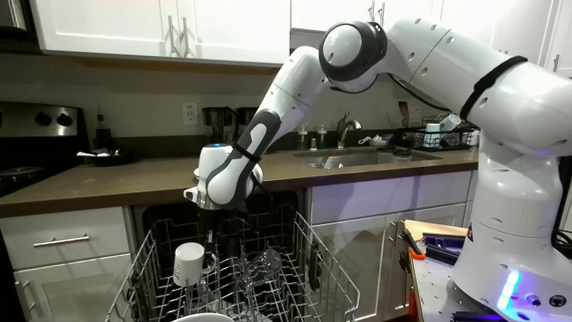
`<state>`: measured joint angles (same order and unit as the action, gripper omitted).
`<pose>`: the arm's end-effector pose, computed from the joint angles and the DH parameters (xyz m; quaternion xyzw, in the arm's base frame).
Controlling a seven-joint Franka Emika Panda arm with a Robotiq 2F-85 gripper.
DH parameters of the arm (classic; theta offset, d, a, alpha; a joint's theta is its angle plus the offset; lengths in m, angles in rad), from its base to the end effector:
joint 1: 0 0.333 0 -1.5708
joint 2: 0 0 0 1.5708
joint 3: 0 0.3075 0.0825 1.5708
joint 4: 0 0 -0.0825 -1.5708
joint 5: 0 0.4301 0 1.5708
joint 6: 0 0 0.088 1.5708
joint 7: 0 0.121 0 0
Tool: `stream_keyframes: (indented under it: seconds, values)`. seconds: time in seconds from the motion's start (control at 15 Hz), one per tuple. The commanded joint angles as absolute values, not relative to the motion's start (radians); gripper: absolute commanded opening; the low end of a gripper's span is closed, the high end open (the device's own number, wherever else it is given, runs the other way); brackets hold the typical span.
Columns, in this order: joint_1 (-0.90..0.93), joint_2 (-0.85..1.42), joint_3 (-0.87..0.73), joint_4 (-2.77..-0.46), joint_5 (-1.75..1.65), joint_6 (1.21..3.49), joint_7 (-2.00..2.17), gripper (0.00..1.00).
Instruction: Move the white mug to the right side of the dishwasher
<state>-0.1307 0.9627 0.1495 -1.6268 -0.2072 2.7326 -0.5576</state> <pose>0.7021 0.0142 0.0174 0.9385 0.3358 0.0794 0.0113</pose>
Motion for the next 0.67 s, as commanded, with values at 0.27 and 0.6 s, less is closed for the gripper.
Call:
stream_keyframes:
  seconds: [0.27, 0.6]
  values:
    - [-0.142, 0.934, 0.171, -1.65, -0.198, 2.72, -0.565, 0.04]
    - [-0.146, 0.964, 0.175, -1.622, -0.19, 2.716, -0.566, 0.04]
